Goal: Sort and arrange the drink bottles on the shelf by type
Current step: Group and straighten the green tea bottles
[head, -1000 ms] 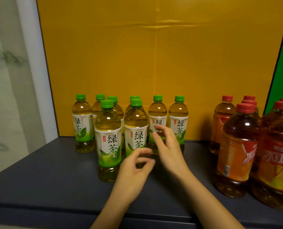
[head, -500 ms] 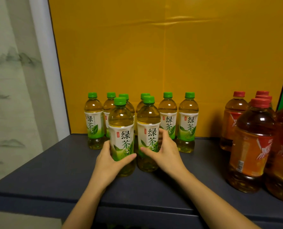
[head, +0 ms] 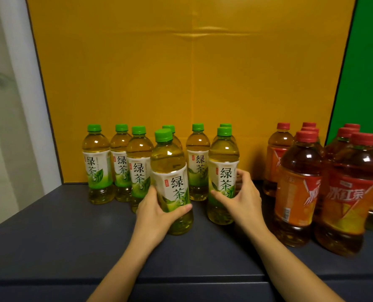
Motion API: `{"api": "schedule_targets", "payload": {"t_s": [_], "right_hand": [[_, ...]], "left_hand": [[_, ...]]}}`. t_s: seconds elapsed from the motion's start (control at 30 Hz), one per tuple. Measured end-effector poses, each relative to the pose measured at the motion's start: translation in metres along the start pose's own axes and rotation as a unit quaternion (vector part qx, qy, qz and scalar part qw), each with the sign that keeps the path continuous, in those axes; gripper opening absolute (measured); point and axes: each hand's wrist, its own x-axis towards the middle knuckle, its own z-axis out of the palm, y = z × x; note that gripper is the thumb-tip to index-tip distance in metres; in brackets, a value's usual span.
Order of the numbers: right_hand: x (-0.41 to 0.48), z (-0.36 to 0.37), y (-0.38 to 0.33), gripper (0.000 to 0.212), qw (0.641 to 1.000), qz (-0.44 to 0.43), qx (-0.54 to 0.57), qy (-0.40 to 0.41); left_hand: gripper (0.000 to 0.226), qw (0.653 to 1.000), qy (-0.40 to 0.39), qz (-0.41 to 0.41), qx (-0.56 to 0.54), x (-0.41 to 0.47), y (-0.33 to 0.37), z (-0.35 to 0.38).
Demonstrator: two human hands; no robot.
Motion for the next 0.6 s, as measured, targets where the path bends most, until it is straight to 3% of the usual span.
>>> {"api": "schedule_targets", "payload": {"t_s": [0.13, 0.6], "right_hand": [[0.005, -0.001, 0.007, 0.071, 0.999, 0.015, 0.008, 0.036], [0.016, 0.007, 0.017, 0.073, 0.996, 0.03, 0.027, 0.074]], "left_hand": [[0.064, 0.999, -0.003, 0.03, 0.029, 0.017, 0.012, 0.023], [0.072, 0.988, -0.003, 0.064, 0.139, 0.047, -0.001, 0.061]]}}
